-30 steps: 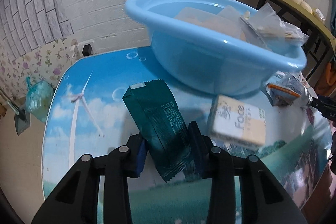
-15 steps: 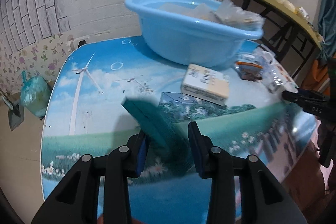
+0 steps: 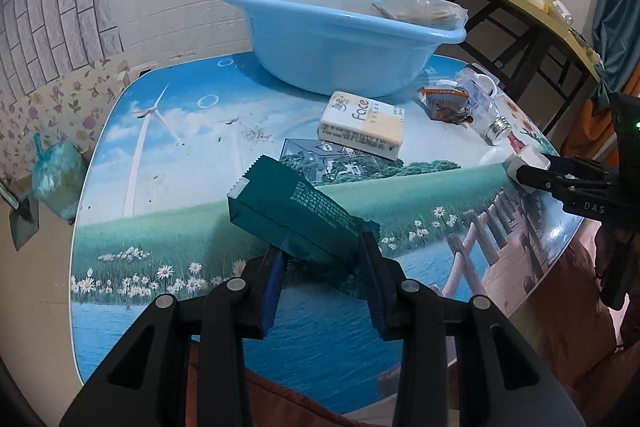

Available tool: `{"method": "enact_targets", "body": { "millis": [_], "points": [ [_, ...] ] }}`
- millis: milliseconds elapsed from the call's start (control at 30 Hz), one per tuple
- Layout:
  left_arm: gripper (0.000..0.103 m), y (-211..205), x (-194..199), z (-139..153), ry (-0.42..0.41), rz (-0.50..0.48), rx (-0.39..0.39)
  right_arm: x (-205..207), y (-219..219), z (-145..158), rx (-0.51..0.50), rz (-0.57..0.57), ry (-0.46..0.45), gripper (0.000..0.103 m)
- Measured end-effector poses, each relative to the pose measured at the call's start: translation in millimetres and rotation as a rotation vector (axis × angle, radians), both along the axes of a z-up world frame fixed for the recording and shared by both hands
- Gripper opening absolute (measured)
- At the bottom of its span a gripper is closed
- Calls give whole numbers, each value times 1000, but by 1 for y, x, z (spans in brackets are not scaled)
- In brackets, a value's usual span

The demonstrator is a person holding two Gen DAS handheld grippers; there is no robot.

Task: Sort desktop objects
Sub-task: 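Lower green packet back onto table and open left gripper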

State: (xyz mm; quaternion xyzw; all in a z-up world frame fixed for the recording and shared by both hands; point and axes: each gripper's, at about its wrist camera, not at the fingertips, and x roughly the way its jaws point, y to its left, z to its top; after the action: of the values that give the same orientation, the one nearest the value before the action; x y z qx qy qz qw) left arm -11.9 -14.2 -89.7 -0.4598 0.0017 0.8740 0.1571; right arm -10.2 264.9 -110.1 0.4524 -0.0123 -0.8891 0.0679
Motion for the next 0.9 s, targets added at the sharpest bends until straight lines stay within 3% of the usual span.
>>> {"method": "enact_targets", "body": {
  "millis": [33, 200, 300, 400, 733, 800, 900],
  "points": [
    [37, 0, -1, -1, -1, 2, 0, 0, 0, 0, 1, 0, 2, 60],
    [70, 2, -9, -7, -1, 16, -17, -1, -3, -4, 14, -5, 3, 60],
    [91, 6, -11, -12, 12, 32, -64, -1, -3, -4, 23, -4, 12, 60],
    [103, 11, -12, -17, 20, 42, -113, -1, -4, -5, 32, -4, 15, 61],
    [103, 10, -18, -20, 52, 89, -111, -12, -2, -8, 55, -29, 40, 70],
    [103, 10, -20, -21, 60, 96, -108, -12, 0, -10, 57, -34, 49, 75],
    [103, 10, -18, -21, 66, 104, -106, -11, 2, -14, 64, -52, 52, 92]
  ]
}}
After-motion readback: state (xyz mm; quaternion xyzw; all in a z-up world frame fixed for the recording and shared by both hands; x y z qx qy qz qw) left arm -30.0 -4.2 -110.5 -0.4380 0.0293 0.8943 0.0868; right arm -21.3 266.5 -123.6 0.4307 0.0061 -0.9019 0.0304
